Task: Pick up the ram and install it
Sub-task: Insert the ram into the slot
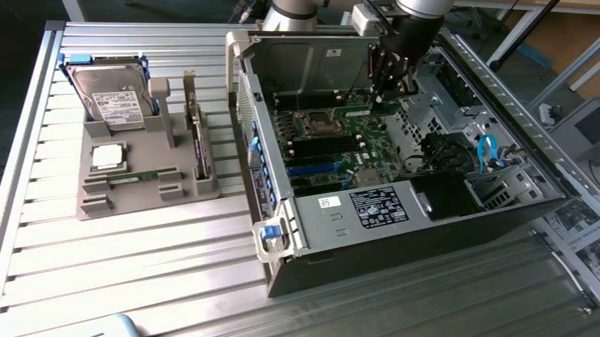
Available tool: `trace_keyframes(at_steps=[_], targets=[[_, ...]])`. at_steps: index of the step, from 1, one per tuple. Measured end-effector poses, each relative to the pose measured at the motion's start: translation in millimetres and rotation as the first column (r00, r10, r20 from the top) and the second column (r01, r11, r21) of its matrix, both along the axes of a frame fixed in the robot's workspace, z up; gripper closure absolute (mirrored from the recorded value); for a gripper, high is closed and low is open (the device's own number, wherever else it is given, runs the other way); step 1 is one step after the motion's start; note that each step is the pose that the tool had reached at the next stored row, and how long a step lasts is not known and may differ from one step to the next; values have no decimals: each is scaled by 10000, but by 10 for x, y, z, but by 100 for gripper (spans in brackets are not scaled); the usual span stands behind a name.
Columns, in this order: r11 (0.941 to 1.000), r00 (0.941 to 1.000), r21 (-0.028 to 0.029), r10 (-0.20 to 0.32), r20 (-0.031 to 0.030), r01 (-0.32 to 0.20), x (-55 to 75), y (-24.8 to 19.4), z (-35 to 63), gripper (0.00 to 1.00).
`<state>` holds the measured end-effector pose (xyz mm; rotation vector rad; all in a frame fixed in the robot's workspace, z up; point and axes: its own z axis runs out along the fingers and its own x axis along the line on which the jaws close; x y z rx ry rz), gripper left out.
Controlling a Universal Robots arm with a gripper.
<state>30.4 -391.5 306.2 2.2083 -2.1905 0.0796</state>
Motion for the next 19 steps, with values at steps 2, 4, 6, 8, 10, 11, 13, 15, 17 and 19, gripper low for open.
trace_keyframes(at_steps=[2, 4, 6, 8, 10, 11, 13, 15, 17, 19], targets=[[10000, 10000, -3, 0, 0, 0, 0, 1, -6, 88], [10000, 10000, -7, -1, 0, 1, 0, 1, -11, 88], [10000, 10000, -10, 0, 0, 0, 0, 2, -16, 88], [10000, 10000, -12, 0, 0, 0, 0, 2, -21, 88], [10000, 10000, -15, -1, 0, 1, 0, 3, -27, 88], [10000, 10000, -17, -1, 0, 1, 0, 4, -29, 88], [10000, 10000, -21, -1, 0, 1, 0, 4, -35, 88], [10000, 10000, -24, -1, 0, 1, 0, 5, -40, 88], [10000, 10000, -27, -1, 0, 1, 0, 6, -46, 88], [10000, 10000, -32, 0, 0, 0, 0, 7, -53, 88]])
